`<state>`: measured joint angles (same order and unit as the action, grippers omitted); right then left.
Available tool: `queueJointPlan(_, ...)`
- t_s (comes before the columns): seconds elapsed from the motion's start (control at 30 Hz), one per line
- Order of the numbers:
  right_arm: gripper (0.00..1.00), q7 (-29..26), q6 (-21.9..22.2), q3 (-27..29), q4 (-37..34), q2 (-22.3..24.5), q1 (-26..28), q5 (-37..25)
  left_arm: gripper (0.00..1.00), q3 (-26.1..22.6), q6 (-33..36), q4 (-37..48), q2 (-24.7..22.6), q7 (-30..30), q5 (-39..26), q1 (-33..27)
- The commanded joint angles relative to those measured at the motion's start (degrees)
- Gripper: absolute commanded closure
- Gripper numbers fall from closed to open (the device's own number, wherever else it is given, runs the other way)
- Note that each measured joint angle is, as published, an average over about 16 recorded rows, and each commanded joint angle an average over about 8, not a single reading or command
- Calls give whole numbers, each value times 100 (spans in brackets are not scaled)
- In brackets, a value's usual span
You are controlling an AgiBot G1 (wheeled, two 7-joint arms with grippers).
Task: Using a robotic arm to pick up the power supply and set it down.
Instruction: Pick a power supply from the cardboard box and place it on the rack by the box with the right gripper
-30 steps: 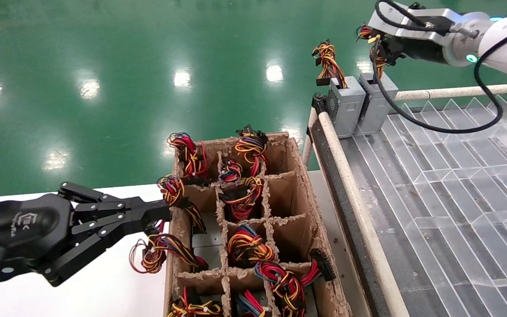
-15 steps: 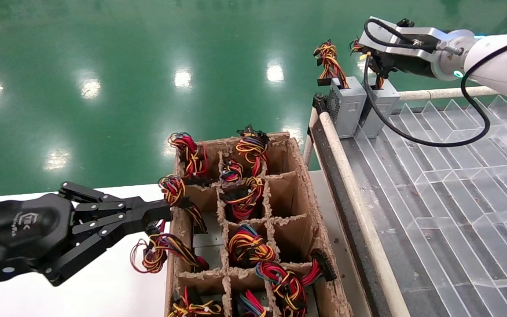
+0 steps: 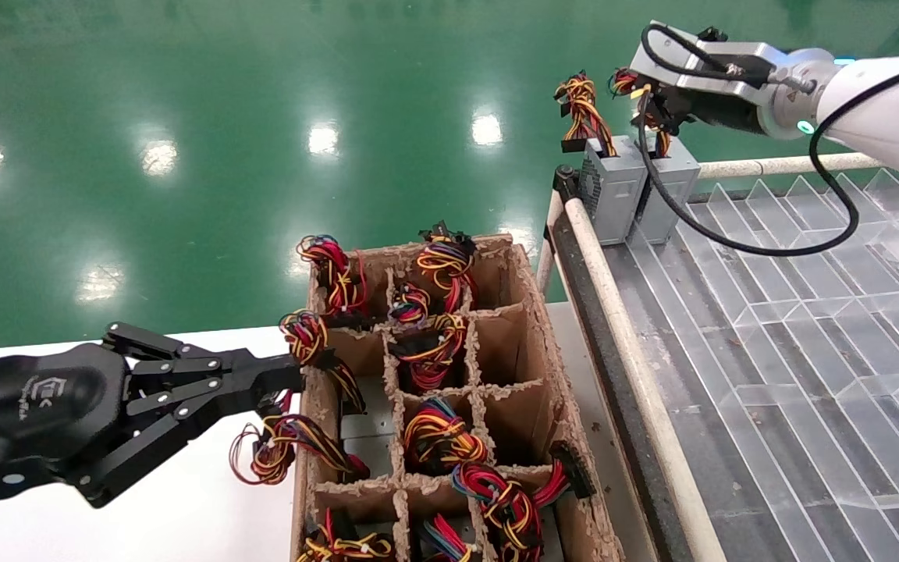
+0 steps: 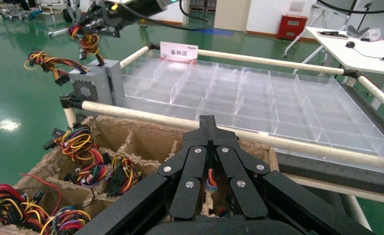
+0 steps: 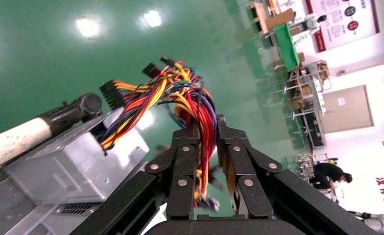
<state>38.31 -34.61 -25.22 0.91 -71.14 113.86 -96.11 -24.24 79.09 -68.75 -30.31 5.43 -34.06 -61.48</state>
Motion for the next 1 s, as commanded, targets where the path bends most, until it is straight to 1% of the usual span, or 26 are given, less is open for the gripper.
queueJointPlan(0.03, 0, 15, -10, 13, 5, 1, 18, 19, 100, 0, 0, 0, 0, 0, 0, 0)
queueJointPlan(0.23, 0, 35, -151, 124, 29, 67, 52, 180, 100, 0, 0, 0, 0, 0, 0, 0)
queueJointPlan(0.5, 0, 132, -651, 360, 113, 239, 67, 526, 100, 0, 0, 0, 0, 0, 0, 0)
queueJointPlan(0.6, 0, 177, -721, 389, 98, 267, 78, 568, 100, 0, 0, 0, 0, 0, 0, 0)
queueJointPlan(0.7, 0, 194, -651, 374, 39, 266, 83, 545, 100, 0, 0, 0, 0, 0, 0, 0)
queueJointPlan(1.0, 0, 13, -187, 148, -245, 129, 149, 221, 100, 0, 0, 0, 0, 0, 0, 0)
